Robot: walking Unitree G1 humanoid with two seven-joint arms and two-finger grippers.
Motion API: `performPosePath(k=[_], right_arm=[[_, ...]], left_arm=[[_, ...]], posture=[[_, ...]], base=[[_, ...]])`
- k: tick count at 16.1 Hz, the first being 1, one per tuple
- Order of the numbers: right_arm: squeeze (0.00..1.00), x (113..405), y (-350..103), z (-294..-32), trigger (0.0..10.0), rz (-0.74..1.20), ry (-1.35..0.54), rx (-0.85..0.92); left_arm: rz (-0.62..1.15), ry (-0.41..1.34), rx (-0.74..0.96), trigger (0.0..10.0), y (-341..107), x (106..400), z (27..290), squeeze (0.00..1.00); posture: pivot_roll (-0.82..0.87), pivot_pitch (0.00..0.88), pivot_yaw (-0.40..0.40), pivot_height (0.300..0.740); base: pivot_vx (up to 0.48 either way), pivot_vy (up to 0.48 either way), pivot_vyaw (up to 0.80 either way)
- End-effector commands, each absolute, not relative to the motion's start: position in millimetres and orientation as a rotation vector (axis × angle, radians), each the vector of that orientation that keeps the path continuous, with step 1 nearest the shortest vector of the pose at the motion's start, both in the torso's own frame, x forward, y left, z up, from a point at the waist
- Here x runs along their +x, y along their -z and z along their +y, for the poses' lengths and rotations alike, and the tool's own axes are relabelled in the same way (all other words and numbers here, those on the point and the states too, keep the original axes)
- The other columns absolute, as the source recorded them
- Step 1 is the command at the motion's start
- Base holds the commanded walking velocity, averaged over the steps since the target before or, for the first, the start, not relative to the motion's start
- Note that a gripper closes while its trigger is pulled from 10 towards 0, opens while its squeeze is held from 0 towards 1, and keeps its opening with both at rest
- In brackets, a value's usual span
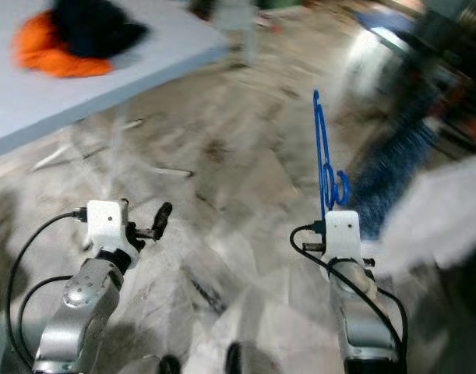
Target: Hang hanger
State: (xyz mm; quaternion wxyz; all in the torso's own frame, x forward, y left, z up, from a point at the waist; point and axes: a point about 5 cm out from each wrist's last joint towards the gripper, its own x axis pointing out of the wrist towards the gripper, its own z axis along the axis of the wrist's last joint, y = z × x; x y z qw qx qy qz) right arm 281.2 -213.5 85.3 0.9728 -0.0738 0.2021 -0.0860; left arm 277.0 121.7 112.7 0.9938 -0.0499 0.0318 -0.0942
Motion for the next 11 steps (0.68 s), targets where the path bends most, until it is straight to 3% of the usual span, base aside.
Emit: performPosePath(k=[1, 9, 11], right_arm=[[0.0, 280.1, -85.8, -214.2, 10.0, 0.406, 0.189, -0.144], [0.0, 282.4, -82.0, -207.9, 10.0, 0.429, 0.2, -0.093], [0.0, 282.1, -82.5, -206.9, 10.0, 0.417, 0.204, -0.084]], left_arm=[[0.071, 0.211, -0.1, 10.0, -111.6, 274.7, 119.7, 0.0], [0.099, 0.233, -0.073, 10.0, -107.0, 275.9, 118.9, 0.0], [0.067, 0.258, -0.068, 10.0, -109.8, 274.8, 116.6, 0.0]], posture=[[-0.04, 0.221, -0.04, 0.74], [-0.03, 0.22, -0.039, 0.74], [-0.03, 0.219, -0.036, 0.74]], base=[[0.0, 0.48, -0.8], [0.0, 0.476, -0.77], [0.0, 0.0, -0.77]])
